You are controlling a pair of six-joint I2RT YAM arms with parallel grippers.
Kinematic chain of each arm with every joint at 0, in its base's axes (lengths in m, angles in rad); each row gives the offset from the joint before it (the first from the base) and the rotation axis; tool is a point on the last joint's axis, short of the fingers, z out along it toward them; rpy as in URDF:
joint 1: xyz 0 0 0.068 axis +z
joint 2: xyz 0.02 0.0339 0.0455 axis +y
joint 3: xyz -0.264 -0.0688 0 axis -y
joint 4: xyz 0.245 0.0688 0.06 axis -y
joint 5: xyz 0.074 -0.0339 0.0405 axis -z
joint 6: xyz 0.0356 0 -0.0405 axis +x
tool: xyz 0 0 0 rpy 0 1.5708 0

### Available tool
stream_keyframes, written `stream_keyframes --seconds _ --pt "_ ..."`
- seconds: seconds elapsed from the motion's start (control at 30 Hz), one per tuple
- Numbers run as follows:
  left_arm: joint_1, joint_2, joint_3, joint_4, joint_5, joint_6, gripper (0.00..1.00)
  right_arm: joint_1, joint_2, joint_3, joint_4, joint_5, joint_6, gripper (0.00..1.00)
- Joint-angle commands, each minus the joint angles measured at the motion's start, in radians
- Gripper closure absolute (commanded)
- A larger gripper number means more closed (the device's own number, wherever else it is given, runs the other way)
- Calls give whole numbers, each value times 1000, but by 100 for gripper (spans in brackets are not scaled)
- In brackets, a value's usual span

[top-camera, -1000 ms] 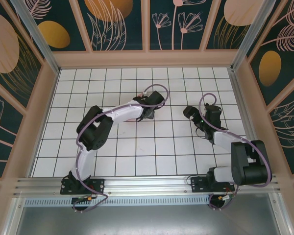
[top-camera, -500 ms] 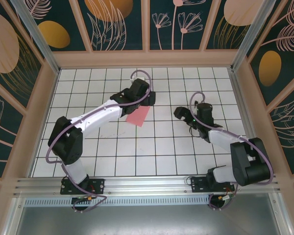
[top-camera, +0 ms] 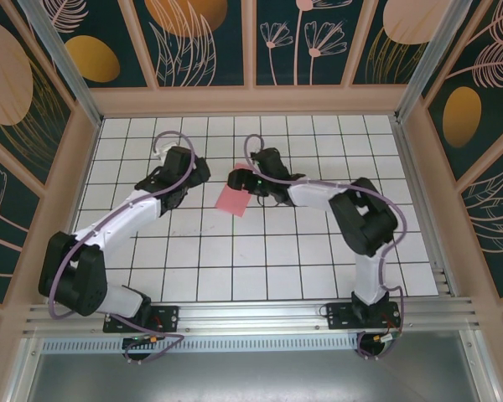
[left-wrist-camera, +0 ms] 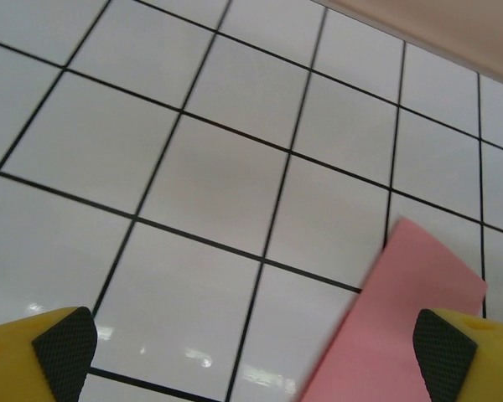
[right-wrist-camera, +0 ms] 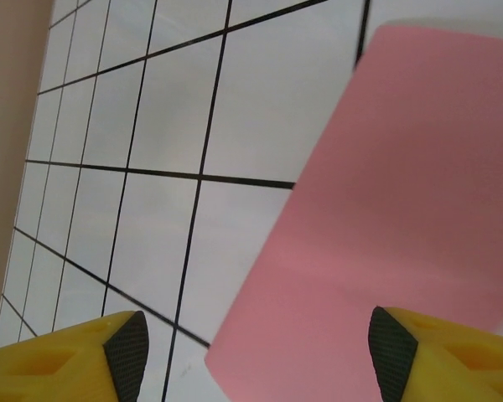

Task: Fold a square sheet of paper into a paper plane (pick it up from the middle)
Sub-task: Move the paper to the center of the table.

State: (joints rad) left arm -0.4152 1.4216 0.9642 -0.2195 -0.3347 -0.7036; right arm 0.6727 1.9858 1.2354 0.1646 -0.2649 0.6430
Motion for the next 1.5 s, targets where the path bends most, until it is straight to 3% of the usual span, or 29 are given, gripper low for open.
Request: stream_keyframes --seconds 0.0,0.23,0.43,0.63,0.8,0.93,1.07,1.23,1.47 --pt "48 -48 -61 28 35 -57 1 17 88 126 -78 -52 -4 33" --pt "86 -70 -102 40 77 -49 1 25 262 327 -191 -69 -6 36" --pt "89 -68 -105 46 97 -34 2 30 300 361 -307 -51 -68 35" --pt "90 -70 -110 59 140 -5 1 21 214 224 -437 -17 -271 35" --pt "90 -58 -124 116 258 33 2 -6 46 4 -451 -17 -400 33" --pt "90 -32 -122 155 367 55 5 -18 -55 -95 -455 -42 -417 33" --pt "90 -1 -123 209 480 46 12 -18 -178 -158 -377 -83 -321 33" --pt "68 52 -127 304 636 -15 23 -53 -383 -273 -260 15 -75 31" --pt "-64 184 -62 399 728 -78 47 -156 -573 -487 -249 34 181 32"
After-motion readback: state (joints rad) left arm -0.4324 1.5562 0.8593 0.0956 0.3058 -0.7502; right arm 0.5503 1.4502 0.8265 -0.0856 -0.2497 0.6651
